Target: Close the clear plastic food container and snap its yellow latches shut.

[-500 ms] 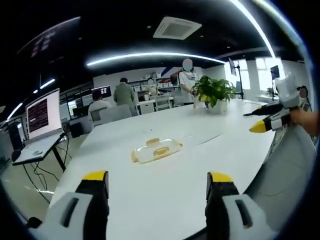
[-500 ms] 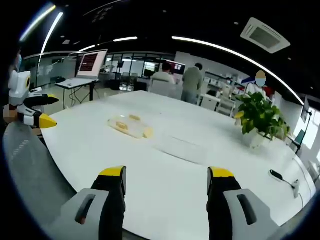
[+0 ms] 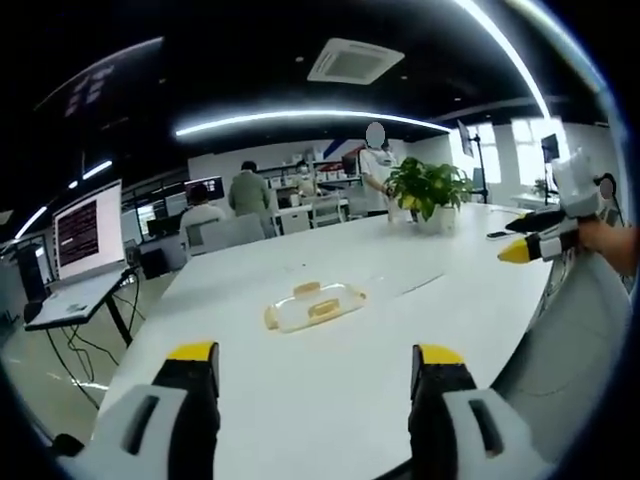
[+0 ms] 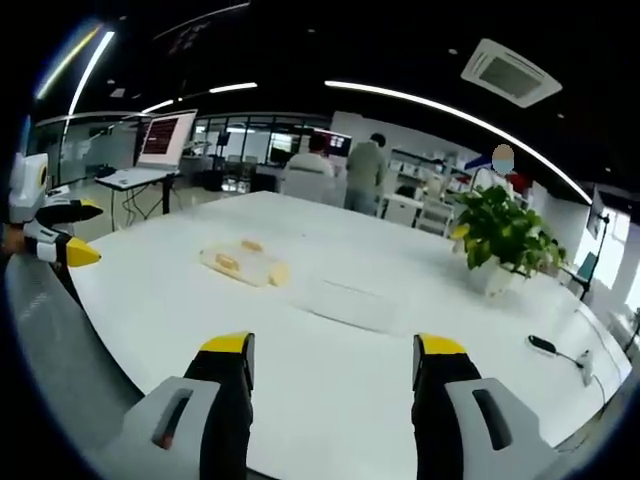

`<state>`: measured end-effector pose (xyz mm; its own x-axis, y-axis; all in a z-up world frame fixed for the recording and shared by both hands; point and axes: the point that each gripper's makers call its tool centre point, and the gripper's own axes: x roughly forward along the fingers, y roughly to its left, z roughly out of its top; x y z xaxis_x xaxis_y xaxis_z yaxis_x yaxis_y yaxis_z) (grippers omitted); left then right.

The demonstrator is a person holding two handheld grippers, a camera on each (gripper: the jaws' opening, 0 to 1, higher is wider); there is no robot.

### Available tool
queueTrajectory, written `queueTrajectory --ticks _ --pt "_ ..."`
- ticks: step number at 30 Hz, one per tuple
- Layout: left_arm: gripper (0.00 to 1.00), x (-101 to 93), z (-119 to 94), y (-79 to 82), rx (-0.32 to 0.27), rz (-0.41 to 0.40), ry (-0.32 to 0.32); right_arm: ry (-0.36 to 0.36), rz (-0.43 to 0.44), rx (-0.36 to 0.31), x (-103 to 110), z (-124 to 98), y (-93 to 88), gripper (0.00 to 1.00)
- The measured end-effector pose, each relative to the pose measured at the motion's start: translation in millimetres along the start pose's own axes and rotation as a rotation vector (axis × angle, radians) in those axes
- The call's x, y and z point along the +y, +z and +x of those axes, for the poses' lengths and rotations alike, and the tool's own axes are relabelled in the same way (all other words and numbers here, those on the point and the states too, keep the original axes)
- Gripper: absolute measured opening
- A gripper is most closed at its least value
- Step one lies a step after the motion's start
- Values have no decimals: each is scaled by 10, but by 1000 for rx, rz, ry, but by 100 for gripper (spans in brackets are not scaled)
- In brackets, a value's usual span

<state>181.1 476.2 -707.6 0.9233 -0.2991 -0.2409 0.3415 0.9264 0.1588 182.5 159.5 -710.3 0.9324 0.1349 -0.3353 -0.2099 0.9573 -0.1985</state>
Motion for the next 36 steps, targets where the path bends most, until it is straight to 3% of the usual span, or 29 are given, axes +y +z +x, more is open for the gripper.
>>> queueTrajectory --ticks 36 --pt "73 6 3 -38 18 11 6 7 -5 0 14 0 -3 62"
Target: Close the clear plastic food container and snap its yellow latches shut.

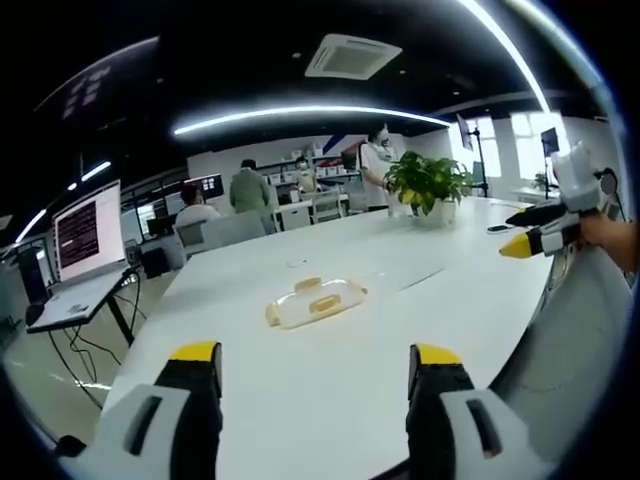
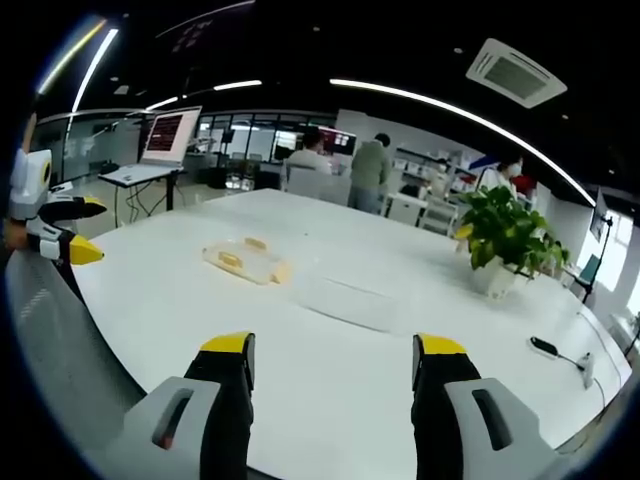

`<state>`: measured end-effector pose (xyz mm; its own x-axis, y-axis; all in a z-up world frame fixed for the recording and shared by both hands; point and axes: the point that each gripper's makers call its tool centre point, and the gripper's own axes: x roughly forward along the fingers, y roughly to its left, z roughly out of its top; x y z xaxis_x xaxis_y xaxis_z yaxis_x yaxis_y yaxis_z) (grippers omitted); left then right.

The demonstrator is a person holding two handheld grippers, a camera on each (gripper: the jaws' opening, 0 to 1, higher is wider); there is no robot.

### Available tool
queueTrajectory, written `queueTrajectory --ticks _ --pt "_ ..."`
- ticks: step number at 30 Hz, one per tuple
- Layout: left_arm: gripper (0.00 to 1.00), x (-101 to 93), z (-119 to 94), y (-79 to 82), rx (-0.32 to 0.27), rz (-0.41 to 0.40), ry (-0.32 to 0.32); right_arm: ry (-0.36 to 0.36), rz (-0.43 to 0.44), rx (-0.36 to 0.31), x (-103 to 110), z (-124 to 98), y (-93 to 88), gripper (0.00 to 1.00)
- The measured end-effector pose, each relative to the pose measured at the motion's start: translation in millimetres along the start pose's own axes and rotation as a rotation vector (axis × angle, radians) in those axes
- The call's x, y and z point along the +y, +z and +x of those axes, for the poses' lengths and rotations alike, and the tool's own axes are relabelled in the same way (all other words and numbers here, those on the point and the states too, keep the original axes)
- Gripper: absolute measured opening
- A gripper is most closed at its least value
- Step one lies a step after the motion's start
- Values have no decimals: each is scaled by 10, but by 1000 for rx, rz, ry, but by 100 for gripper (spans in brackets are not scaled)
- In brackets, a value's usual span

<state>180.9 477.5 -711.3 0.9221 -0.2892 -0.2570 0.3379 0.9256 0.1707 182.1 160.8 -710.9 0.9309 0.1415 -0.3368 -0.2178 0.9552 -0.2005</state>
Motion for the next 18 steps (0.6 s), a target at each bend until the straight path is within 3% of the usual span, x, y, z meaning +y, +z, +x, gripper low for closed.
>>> queueTrajectory --ticks 18 --pt "73 28 -1 3 -1 0 14 20 1 -16 35 5 23 62"
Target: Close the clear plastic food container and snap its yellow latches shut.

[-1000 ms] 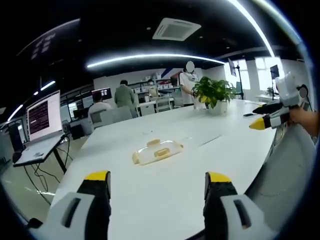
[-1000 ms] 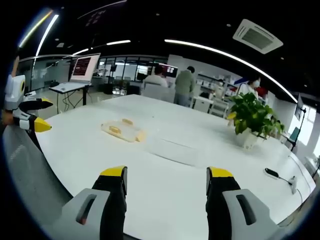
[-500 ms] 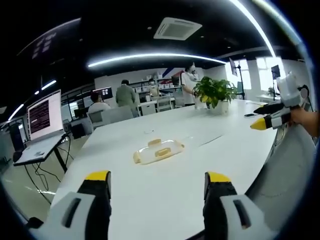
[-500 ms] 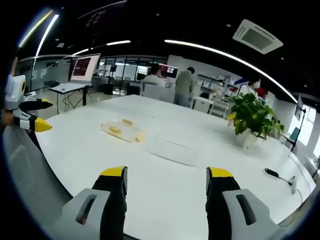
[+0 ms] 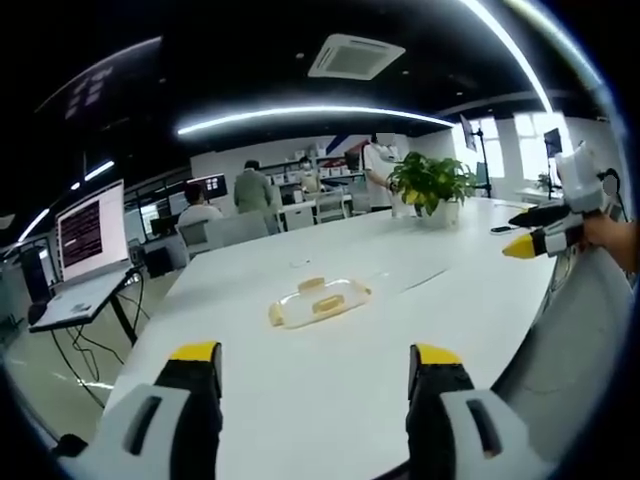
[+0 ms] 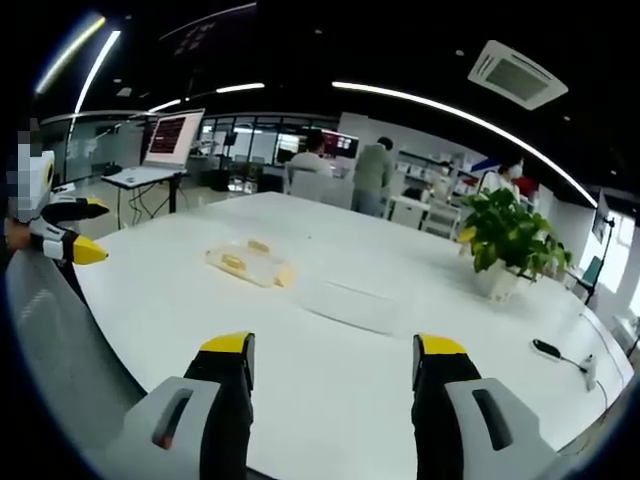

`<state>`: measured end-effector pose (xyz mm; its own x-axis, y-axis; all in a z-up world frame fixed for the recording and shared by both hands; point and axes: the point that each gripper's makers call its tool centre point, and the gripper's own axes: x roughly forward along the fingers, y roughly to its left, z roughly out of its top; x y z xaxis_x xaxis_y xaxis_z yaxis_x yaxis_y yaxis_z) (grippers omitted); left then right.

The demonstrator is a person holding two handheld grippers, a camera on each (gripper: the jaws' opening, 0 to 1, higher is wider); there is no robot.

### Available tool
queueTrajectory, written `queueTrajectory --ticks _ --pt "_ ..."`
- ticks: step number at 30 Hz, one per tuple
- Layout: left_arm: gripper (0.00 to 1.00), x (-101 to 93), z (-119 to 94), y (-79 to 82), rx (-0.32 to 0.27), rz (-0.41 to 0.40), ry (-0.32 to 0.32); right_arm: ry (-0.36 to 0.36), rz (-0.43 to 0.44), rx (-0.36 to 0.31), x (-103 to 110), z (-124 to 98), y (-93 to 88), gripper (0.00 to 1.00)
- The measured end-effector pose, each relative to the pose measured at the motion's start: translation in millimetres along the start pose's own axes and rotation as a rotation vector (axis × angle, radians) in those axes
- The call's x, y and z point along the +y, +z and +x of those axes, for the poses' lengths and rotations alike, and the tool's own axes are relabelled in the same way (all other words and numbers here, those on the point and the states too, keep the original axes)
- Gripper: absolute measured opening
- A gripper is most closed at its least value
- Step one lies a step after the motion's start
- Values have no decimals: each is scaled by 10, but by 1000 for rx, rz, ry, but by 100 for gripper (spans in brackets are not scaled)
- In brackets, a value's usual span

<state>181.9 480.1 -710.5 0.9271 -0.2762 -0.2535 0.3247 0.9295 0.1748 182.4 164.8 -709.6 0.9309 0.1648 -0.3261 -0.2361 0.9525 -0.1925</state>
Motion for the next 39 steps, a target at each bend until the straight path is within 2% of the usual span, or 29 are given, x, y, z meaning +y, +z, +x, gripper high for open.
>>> queueTrajectory --ticks 5,11,14,16,18,20,22,25,26,27,28,30,31,33,37,39 --pt "76 -16 6 1 3 12 -6 11 -1 -3 20 -2 8 62" --pt "76 -38 21 -64 59 54 -15 74 -12 22 118 11 -14 60" --pt "75 -23 26 -73 90 181 -19 102 -17 26 126 28 3 56" --pt "71 43 29 -35 89 227 -1 108 -23 25 98 45 17 56" --pt "74 43 64 34 60 185 -28 122 -30 20 72 88 32 58" --pt "77 49 107 102 38 70 -59 184 -39 51 137 140 -21 59" --pt "77 100 136 157 31 72 -64 220 -29 46 162 162 -7 60" --pt "76 168 244 220 22 91 -86 231 -82 23 125 204 86 57" --pt "75 163 276 207 32 96 -111 235 -107 -4 108 240 176 57" --pt "73 131 323 156 64 91 -175 241 -113 -12 104 264 223 57" --pt "71 136 349 118 92 68 -198 273 -139 -23 128 311 294 56" --pt "66 231 418 103 111 63 -191 311 -176 -39 177 355 362 57" --pt "65 313 473 81 131 107 -190 311 -207 -34 170 408 398 56" --pt "67 414 553 95 134 159 -176 317 -301 -31 164 516 448 56" --pt "72 487 663 213 99 171 -194 349 -406 -44 225 694 551 54" --pt "71 484 698 256 93 191 -220 359 -420 -43 248 781 587 54"
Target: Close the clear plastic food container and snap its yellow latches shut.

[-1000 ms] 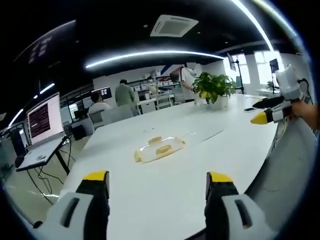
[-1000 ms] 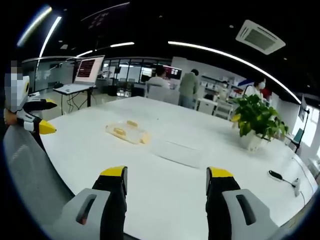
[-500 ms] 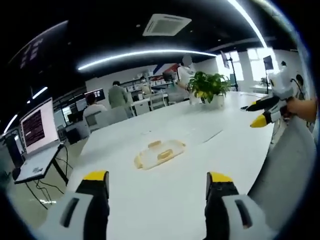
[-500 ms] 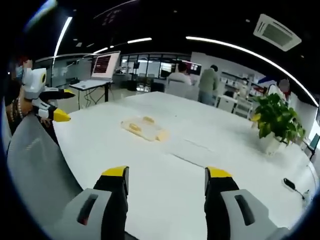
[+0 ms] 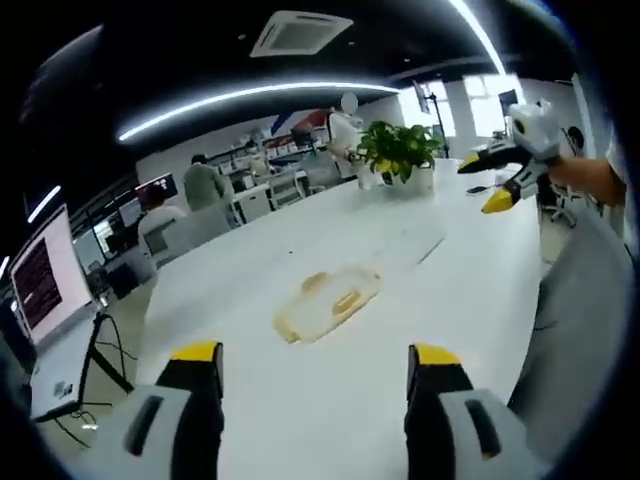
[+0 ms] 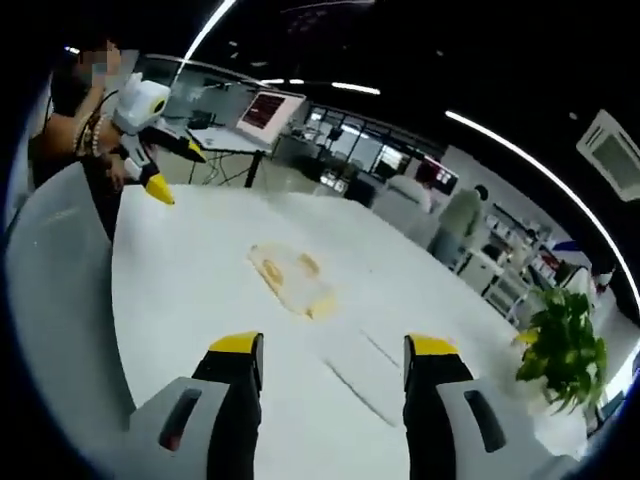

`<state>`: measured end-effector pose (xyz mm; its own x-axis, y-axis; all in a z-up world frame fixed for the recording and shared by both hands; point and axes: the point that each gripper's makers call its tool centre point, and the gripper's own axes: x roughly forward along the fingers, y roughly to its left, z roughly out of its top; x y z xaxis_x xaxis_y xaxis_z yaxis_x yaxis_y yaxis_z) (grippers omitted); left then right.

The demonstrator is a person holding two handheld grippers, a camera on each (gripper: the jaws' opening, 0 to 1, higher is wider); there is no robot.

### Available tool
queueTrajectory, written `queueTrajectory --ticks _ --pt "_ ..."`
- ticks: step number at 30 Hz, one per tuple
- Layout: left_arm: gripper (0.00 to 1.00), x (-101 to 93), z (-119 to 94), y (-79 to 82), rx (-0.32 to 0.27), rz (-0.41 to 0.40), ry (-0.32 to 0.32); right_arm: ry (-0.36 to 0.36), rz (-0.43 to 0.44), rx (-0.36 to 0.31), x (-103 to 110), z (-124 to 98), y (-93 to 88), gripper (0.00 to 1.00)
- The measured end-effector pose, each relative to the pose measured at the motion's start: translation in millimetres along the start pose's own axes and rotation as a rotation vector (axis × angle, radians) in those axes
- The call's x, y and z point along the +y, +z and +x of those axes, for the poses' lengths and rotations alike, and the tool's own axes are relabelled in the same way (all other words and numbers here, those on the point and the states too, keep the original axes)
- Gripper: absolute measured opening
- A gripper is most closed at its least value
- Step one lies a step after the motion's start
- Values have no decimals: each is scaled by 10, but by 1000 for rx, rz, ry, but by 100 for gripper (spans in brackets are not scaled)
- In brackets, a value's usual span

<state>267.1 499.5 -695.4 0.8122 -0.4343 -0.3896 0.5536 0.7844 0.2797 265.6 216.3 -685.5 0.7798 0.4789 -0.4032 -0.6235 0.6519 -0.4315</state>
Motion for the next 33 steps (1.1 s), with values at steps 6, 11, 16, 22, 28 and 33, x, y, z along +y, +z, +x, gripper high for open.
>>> queueTrajectory --ticks 6,11,16,22,28,33 --pt "67 205 173 74 19 48 -14 9 -67 -7 -111 218 68 56" --pt "67 342 376 92 45 156 -37 46 -122 -19 -176 378 137 50" --pt "68 376 643 71 80 261 -114 106 -185 30 -223 611 86 51" --pt "67 492 1010 -9 130 357 -149 172 -296 39 -264 936 148 52" --pt "64 563 1268 -107 165 395 -175 278 -325 71 -166 1229 83 47" --pt "67 624 1448 -333 271 494 -216 323 -280 202 -154 1530 -125 37"
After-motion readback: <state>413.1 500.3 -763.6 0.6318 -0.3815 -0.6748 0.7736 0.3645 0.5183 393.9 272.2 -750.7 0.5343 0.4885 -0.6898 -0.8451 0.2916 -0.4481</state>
